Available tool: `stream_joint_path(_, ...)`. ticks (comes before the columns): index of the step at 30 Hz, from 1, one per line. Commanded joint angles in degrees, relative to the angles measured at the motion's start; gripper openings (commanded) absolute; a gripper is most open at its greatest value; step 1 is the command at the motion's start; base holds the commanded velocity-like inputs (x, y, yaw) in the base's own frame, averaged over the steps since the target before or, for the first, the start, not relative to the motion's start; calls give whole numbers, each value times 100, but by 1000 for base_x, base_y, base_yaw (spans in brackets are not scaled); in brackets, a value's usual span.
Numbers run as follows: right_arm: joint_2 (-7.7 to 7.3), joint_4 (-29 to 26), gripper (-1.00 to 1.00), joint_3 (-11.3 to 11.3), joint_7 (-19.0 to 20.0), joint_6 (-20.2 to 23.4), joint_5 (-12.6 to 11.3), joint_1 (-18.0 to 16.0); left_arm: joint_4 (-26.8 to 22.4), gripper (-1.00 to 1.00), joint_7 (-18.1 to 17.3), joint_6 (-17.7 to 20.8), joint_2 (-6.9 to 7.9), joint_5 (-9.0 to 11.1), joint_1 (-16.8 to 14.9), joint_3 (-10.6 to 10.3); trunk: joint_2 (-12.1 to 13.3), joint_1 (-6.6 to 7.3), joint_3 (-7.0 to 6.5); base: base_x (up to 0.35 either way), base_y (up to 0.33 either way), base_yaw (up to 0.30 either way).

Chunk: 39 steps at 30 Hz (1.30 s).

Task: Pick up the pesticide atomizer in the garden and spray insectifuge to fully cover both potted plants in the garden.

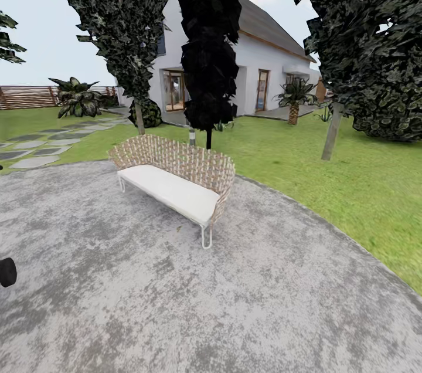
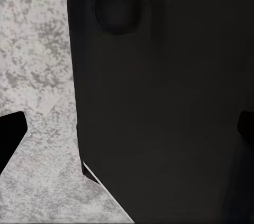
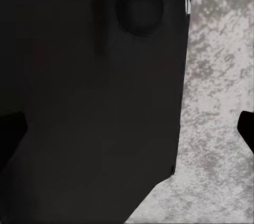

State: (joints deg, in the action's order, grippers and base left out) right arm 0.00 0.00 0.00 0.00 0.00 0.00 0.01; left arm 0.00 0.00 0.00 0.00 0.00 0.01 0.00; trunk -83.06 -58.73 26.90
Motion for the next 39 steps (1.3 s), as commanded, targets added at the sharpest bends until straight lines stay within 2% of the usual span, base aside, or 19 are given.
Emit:
stream_joint_path(1, 33, -33, 100, 9, -33, -29, 9, -34, 9, 100, -9, -9, -9, 9, -1, 10, -2, 0, 3, 0, 0, 0)
stream_joint_path(8, 62, -140, 100, 13, -35, -45, 12, -46, 9, 100, -9, -9, -9, 10, -1, 9, -2, 0, 3, 0, 0, 0)
stream_joint_path(17, -16, -242, 100, 9, -28, -329, 8, -49, 6, 100, -9, -16, -9, 14, -1, 13, -2, 0, 3, 0, 0, 0)
stream_joint_path(24, -178, -360, 100, 9, -28, -494, 16, -53, -22, 100, 5, -161, 12, 9, -16, -4, -2, 0, 3, 0, 0, 0)
stream_joint_path(29, -339, -522, 100, 9, -35, -625, 13, -53, -66, 100, 17, -321, 158, 7, -103, 8, -2, 0, 3, 0, 0, 0)
stream_joint_path(30, -577, -1877, 100, 9, -35, -818, 15, -53, -398, 100, 13, -1337, 211, 8, -297, 9, -2, 0, 3, 0, 0, 0)
stream_joint_path(34, -579, -2526, 100, 9, -33, -873, 11, -53, -1112, 100, 10, -1350, 232, 14, -389, 9, -2, 0, 3, 0, 0, 0)
stream_joint_path(39, -573, -3051, 100, 9, -3, -892, 5, -73, -1897, 100, -3, -1363, 236, 21, -413, 9, -2, 0, 3, 0, 0, 0)
